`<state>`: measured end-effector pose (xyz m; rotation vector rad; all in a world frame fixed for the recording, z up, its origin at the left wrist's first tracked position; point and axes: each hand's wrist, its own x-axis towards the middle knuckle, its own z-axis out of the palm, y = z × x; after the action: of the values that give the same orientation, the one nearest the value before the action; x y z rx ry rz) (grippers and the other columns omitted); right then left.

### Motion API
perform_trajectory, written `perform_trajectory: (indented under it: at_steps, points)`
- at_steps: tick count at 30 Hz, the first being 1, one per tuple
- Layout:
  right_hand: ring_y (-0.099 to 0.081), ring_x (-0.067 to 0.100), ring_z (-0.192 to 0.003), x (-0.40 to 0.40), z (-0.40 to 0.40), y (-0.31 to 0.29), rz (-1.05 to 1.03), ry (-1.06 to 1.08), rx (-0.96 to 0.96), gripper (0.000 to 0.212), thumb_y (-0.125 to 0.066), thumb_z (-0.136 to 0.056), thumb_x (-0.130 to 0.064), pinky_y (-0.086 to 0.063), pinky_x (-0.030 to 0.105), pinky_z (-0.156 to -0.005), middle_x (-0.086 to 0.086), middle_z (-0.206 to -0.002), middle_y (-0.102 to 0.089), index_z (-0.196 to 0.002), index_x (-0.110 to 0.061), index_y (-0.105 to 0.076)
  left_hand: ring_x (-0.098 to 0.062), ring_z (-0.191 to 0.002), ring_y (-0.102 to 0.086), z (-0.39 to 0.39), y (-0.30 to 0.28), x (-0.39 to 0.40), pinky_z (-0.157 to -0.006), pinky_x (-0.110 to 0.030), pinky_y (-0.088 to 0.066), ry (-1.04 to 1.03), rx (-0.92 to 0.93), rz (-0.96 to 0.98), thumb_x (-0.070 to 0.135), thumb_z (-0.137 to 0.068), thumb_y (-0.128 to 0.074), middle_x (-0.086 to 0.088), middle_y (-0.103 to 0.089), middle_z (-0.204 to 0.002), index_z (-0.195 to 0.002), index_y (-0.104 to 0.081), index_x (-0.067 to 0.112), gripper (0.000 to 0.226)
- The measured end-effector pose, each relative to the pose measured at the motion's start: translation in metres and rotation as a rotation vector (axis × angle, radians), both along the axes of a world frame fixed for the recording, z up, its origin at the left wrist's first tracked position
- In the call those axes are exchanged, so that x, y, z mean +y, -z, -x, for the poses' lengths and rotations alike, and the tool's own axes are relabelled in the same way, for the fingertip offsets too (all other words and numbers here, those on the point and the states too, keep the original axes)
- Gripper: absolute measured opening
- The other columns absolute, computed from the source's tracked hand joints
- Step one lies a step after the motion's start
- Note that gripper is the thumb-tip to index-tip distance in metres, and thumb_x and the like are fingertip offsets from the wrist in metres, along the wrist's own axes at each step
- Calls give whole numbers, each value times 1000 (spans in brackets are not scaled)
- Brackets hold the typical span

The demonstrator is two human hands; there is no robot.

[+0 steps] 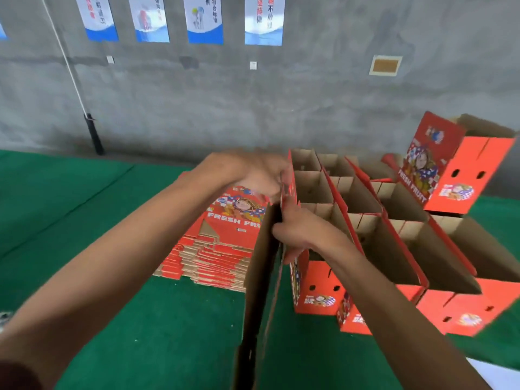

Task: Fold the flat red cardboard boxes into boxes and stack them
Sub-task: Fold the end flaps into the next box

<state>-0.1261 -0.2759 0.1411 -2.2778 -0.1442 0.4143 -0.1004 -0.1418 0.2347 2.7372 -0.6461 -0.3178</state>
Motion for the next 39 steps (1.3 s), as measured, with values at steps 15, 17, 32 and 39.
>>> perform_trajectory:
  at_steps: [15,17,32,39]
  points:
    - [-73,37,-58,-51,27,59,-89,192,165,90,-55,-93,-8,-63,45,-54,23,-148,-42,-161,-26,2,-14,-92,-77,59,77,7,-69,-39,-65,-19,410,191,33,-92,-76,-3,-74,-116,-134,-65,18,46]
    - [-74,39,-60,-54,32,66,-104,176,188,88,-53,-93,-8,-63,48,-56,22,-151,-39,-160,-27,2,-17,-92,-77,66,82,7,-70,-39,-65,32,464,109,19,-95,-70,-2,-76,-111,-125,-68,21,30]
    - [-75,26,-63,-173,96,110,118,124,308,28,-56,-100,-16,-37,15,-40,9,-46,-60,-73,-7,-57,-25,-96,-57,2,168,-9,-83,-37,-46,-56,-161,-160,11,-101,-51,-11,-66,-115,-102,-59,17,10]
    - [-70,17,-84,-212,108,144,112,177,257,32,-60,-103,-25,-55,20,-79,7,-96,-72,-128,-6,-60,-27,-114,-55,17,235,-14,-95,-40,-50,312,-790,41,21,-95,-68,-14,-56,-131,-123,-61,7,32]
